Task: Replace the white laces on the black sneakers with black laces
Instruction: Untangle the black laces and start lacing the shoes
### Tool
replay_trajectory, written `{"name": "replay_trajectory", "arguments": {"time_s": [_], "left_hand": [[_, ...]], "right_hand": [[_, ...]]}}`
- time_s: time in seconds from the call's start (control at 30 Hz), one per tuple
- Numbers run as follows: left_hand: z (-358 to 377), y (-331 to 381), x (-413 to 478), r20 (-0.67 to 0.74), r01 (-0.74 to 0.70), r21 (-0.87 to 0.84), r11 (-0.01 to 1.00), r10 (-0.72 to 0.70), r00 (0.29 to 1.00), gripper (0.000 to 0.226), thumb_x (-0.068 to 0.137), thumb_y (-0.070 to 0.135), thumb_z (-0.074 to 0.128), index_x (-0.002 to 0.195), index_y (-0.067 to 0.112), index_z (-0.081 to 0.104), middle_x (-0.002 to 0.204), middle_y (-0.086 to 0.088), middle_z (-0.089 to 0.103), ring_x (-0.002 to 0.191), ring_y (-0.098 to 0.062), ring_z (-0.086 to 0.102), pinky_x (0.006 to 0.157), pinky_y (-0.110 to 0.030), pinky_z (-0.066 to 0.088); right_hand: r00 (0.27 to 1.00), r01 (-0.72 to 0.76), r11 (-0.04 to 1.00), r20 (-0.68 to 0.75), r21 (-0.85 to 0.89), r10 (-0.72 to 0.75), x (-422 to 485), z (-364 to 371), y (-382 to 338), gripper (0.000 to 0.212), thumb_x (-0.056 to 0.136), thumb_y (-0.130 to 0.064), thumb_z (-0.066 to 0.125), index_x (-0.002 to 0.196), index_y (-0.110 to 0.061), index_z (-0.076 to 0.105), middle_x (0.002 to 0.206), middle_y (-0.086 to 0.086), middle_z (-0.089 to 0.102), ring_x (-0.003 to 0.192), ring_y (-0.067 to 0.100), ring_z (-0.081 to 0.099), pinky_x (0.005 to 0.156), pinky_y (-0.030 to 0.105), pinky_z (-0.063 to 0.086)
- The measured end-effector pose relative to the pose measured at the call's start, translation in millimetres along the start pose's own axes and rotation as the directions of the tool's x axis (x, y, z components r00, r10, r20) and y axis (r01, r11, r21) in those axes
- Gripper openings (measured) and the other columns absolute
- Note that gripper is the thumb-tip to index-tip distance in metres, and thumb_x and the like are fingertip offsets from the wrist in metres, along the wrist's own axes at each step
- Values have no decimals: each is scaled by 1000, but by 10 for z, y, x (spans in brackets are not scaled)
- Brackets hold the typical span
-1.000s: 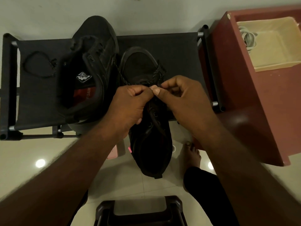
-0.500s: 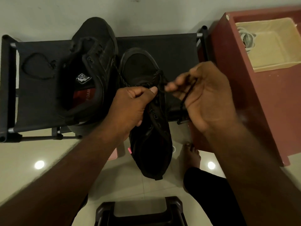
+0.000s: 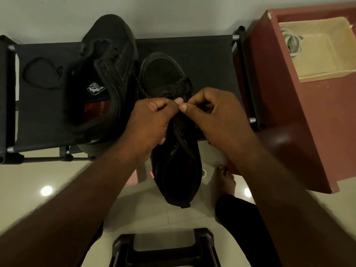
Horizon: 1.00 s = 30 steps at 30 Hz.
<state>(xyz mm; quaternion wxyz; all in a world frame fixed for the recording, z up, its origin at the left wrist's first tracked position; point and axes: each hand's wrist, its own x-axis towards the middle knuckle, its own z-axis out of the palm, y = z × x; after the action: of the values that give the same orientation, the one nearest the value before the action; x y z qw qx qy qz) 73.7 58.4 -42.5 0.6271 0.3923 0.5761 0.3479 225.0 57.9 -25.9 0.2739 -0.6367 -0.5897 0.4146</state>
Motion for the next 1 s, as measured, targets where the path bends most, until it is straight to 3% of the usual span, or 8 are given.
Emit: {"name": "replay_trajectory", "arguments": {"time_s": [0.13, 0.23, 0.37, 0.47, 0.67, 0.73, 0.87, 1.0], "left_hand": [[15, -6, 7, -6, -3, -8, 1000, 3, 1000, 31, 97, 27, 60, 86, -1, 69, 54, -12, 45, 34, -12, 32, 35, -18, 24], [17, 3, 2, -13, -3, -1, 1000, 3, 1000, 30, 96, 28, 61, 82, 3, 70, 54, -11, 46, 33, -12, 33, 35, -18, 25], [9, 12, -9, -10, 7, 3, 1000, -7, 1000, 33, 97, 27, 59, 90, -4, 67, 60, -14, 48, 33, -11, 33, 34, -18, 26], [3, 21, -18, 9, 7, 15, 1000, -7, 1000, 32, 98, 27, 58, 91, -3, 68, 66, -18, 54, 34, -11, 35, 34, -17, 27], [28, 50, -49, -48, 15, -3, 1000, -15, 999, 44, 99, 31, 54, 62, 8, 61, 47, -6, 48, 30, -11, 33, 33, -17, 26], [35, 66, -58, -79, 39, -41, 998, -42, 996, 43, 102, 33, 49, 71, 4, 57, 46, -4, 48, 29, -12, 32, 32, -16, 25], [26, 84, -56, -95, 75, -51, 996, -80, 992, 41, 104, 37, 37, 98, 6, 63, 49, -5, 56, 30, -14, 34, 31, -16, 25], [33, 95, -47, -90, 69, -42, 997, -72, 993, 39, 106, 33, 38, 90, 8, 64, 45, -3, 53, 27, -12, 32, 32, -16, 26]], "right_hand": [[1000, -24, 996, 9, 85, 23, -2, -32, -8, 18, 93, -19, 70, 84, -3, 69, 69, -1, 66, 61, 4, 63, 57, 17, 51], [998, -18, 967, -52, 256, 33, 1, -40, -42, 27, 86, -19, 66, 76, 5, 60, 81, 22, 66, 68, 22, 62, 63, 27, 55], [993, -36, 716, -56, 698, 105, 26, -118, -140, 25, 86, -12, 48, 61, -12, 50, 80, 22, 66, 85, 27, 68, 79, 29, 56], [979, -63, 562, -59, 825, 195, 18, -168, -169, 39, 93, -10, 42, 57, -22, 53, 59, 2, 54, 63, 20, 59, 67, 33, 51], [958, -195, 870, -101, 453, 267, 9, -94, -98, 24, 96, -18, 58, 73, -16, 49, 54, -5, 46, 52, 10, 46, 50, 22, 44], [969, -192, 942, -96, 276, 226, 12, -25, -55, 23, 96, -25, 63, 78, -16, 53, 56, -9, 50, 51, 5, 48, 51, 21, 43], [989, -137, 988, -38, 67, 140, 14, 21, -41, 22, 98, -34, 62, 85, -17, 63, 65, -8, 58, 54, -2, 53, 52, 13, 43], [998, -69, 997, 6, 33, 68, -8, -8, -63, 33, 94, -38, 67, 81, -7, 65, 59, -6, 56, 50, 0, 51, 49, 12, 42]]}}
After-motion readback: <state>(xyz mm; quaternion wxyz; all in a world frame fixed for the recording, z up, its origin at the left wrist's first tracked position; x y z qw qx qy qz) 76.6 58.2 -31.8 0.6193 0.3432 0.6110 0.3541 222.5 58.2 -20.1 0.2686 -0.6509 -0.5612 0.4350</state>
